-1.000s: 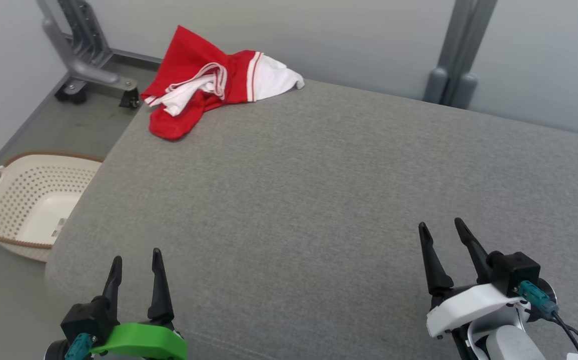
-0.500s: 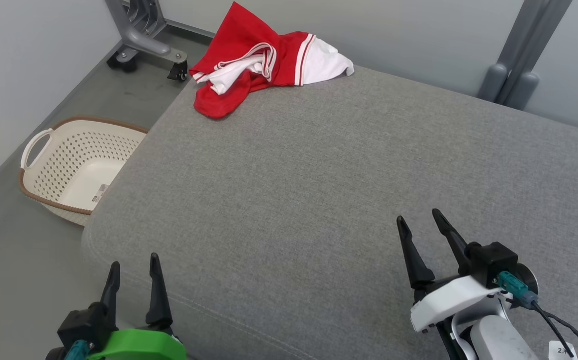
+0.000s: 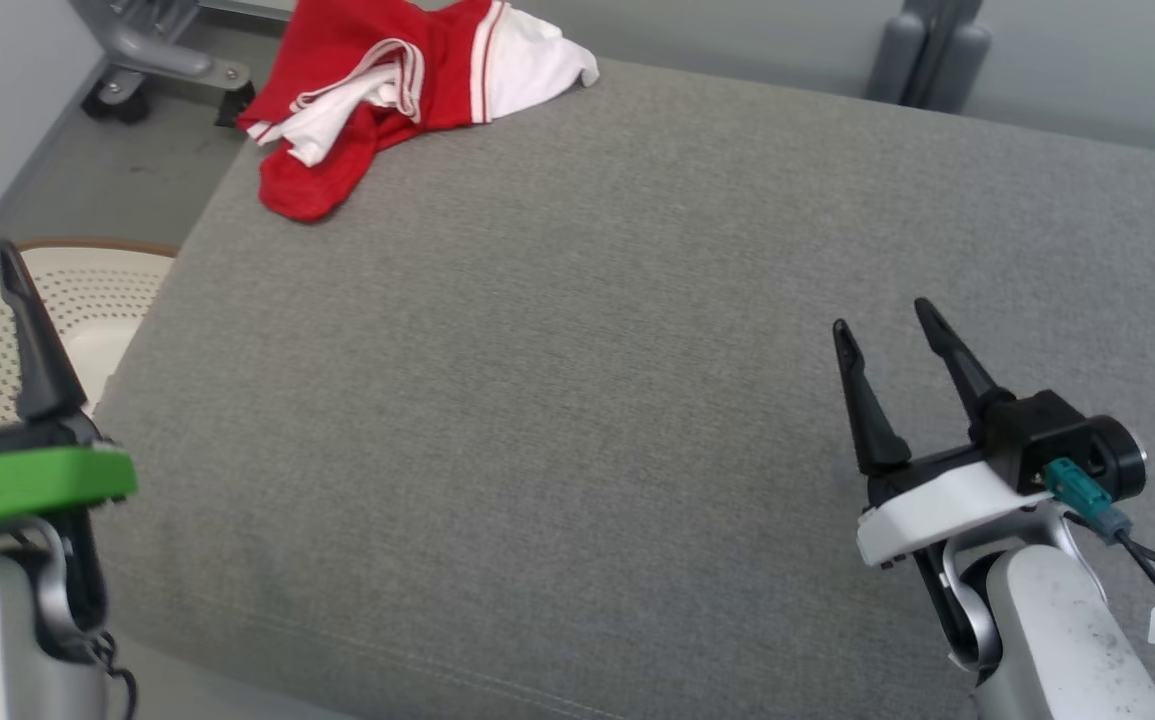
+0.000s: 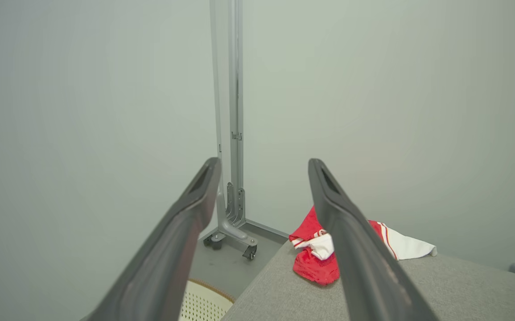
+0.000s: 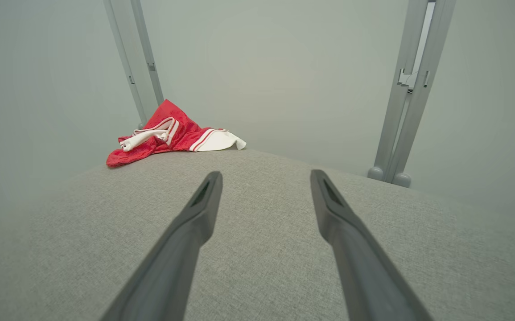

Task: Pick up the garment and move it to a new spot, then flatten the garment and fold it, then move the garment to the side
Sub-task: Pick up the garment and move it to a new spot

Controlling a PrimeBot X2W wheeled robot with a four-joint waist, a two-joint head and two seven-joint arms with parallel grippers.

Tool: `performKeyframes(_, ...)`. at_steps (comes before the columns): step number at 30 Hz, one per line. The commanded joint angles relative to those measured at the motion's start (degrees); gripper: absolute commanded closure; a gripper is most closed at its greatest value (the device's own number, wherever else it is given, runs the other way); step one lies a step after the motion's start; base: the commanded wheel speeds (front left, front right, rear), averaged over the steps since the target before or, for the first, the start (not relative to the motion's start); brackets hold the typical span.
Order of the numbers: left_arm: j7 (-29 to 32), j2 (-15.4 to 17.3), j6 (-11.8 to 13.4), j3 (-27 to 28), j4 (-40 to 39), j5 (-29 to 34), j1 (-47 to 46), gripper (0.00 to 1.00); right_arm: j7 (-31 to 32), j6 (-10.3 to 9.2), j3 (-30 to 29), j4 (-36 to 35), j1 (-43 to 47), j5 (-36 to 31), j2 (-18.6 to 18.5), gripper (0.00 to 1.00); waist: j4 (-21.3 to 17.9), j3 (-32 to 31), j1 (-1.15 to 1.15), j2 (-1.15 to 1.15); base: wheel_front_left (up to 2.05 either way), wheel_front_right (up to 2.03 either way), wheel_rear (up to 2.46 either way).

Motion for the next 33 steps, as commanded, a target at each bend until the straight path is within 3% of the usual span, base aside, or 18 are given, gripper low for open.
performKeyframes(1,0.8,1.9,-0.4,0.1,-0.2,1.0,-3.8,0.0,0.5,-0.09,-0.5,-1.1,-1.0,-0.6,-0.6,0.0,-7.1,6.9,0.0,0.0,0.0,0.0,0.0)
performKeyframes(6,6.6,8.9,-1.9,-0.2,1.8,2.2,-16.1,0.0,2.4,-0.09,-1.3,-5.4,-2.2,-1.5,-1.5,0.0,-12.2,12.1,0.0,0.0,0.0,0.0,0.0)
performKeyframes(13,16.6,13.1,-2.8,-0.7,12.3,0.2,-33.0,0.0,4.7,-0.09,-2.5,-12.4,-3.7,-2.1,-2.8,0.0,-17.2,20.9,0.0,0.0,0.0,0.0,0.0)
performKeyframes(24,23.4,12.1,-5.7,-3.8,30.5,-3.1,-45.2,0.0,7.6,-0.09,-4.9,-24.0,-2.5,-3.8,-4.2,0.0,-19.7,31.9,0.0,0.0,0.0,0.0,0.0)
performKeyframes(33,23.1,12.1,-3.3,-2.6,39.8,-4.5,-48.5,0.0,7.9,-0.09,-5.3,-27.3,-1.9,-4.7,-3.4,0.0,-20.0,34.8,0.0,0.0,0.0,0.0,0.0)
